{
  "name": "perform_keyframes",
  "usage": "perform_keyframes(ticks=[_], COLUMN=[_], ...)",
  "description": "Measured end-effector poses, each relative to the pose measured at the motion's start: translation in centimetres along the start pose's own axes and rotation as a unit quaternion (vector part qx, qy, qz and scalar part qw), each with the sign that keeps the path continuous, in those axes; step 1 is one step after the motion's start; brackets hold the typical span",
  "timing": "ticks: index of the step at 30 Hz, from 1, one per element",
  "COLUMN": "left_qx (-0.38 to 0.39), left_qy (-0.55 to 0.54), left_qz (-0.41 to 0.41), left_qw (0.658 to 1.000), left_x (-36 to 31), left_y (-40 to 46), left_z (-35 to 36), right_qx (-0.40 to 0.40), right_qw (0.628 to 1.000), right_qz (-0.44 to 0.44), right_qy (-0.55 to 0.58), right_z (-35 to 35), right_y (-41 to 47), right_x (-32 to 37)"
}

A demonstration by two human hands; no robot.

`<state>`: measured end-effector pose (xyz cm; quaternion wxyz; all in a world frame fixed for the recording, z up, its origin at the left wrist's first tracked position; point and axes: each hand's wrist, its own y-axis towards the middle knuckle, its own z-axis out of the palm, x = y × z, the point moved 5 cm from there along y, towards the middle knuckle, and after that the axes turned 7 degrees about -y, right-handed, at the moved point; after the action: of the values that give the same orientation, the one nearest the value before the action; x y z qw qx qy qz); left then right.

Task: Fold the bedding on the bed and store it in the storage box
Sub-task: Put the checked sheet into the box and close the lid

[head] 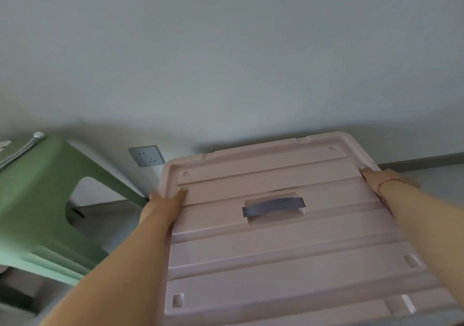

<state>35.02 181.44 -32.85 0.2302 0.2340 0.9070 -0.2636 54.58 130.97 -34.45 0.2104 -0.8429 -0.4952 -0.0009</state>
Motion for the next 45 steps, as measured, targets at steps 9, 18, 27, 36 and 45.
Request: perform_keyframes(ticks=[9, 18, 27, 36, 45], left_qx=[0.102, -0.175, -0.200, -0.185, -0.194], left_qy=[-0.219, 0.090, 0.162, 0.187, 0.189], left_qz=[-0.107, -0.055, 0.021, 0.046, 0.038], left_qw=[0.964, 0.979, 0.966, 0.964, 0.962], left_x=[2.0, 1.2, -0.3, -3.0, -2.7], left_y=[1.4, -1.1, -1.5, 0.5, 0.3], left_z=[1.3, -0.6, -0.5, -0.4, -0.2], right_qx=[0.123, -0.135, -0.195, -0.184, -0.196], right_qw=[0.979, 0.989, 0.973, 0.975, 0.973], right_qz=[-0.017, -0.057, -0.077, -0.082, -0.085], right_qy=[0.159, -0.023, -0.092, -0.092, -0.091], right_z=[0.6, -0.6, -0.7, -1.3, -1.2], right_y=[0.9, -0.3, -0.7, 0.2, -0.1], right_x=[0.4, -0.9, -0.4, 1.3, 0.9])
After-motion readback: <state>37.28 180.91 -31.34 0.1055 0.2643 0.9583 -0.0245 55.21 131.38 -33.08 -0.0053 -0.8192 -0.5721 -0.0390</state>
